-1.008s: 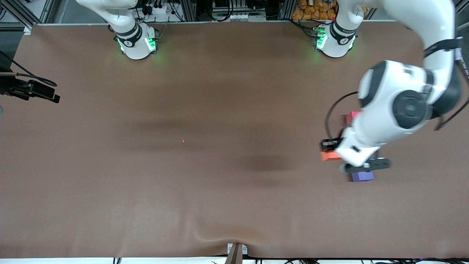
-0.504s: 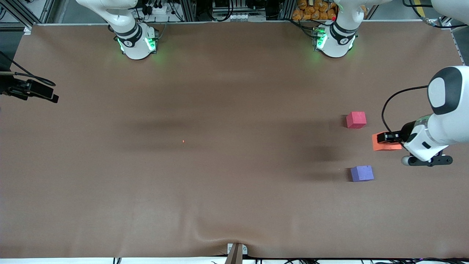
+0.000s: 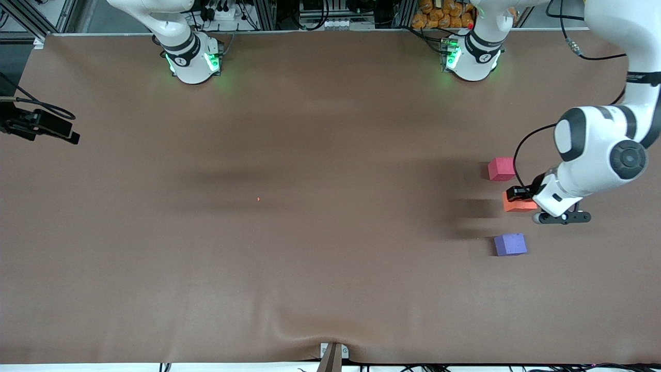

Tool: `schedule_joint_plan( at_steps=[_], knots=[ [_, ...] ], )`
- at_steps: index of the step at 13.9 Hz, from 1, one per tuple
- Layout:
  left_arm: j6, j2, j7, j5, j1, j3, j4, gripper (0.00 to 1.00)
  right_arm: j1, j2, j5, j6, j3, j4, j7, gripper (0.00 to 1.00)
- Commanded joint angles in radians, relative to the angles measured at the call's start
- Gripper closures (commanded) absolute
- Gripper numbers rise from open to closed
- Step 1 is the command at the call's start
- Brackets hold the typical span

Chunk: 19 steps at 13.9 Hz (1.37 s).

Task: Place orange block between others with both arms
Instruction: 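Carry the orange cube with the left gripper between pink and purple cubes, then lower the orange cube onto the table and open the left gripper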

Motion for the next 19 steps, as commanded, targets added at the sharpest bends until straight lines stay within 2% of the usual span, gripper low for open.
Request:
schedule_joint_plan(
  at_steps=[1, 7, 13, 17, 18, 19],
  knots=[
    [0.12, 0.002, 0.011, 0.021, 0.005, 0.0, -0.068, 1.0, -0.003, 0.001, 0.007, -0.013, 0.004, 0.014, 0.001, 0.0],
    [0.21, 0.093, 0.063, 0.021, 0.037, 0.003, -0.071, 1.0, -0.003, 0.003, 0.007, -0.013, 0.004, 0.013, 0.001, 0.0],
    [0.251, 0.134, 0.07, 0.021, 0.04, 0.003, -0.061, 1.0, -0.002, 0.001, -0.005, -0.016, 0.006, 0.014, 0.001, 0.0],
    [0.268, 0.154, 0.07, 0.021, 0.039, 0.002, -0.054, 1.0, 0.009, -0.002, -0.097, -0.071, 0.009, 0.014, 0.0, 0.0],
    [0.268, 0.154, 0.062, 0.021, 0.036, 0.0, -0.054, 0.95, 0.017, -0.002, -0.109, -0.071, 0.007, 0.014, 0.001, 0.0],
    [0.268, 0.151, 0.057, 0.021, 0.034, 0.0, -0.054, 0.82, 0.012, -0.002, -0.106, -0.071, 0.004, 0.017, 0.001, 0.0]
  ],
)
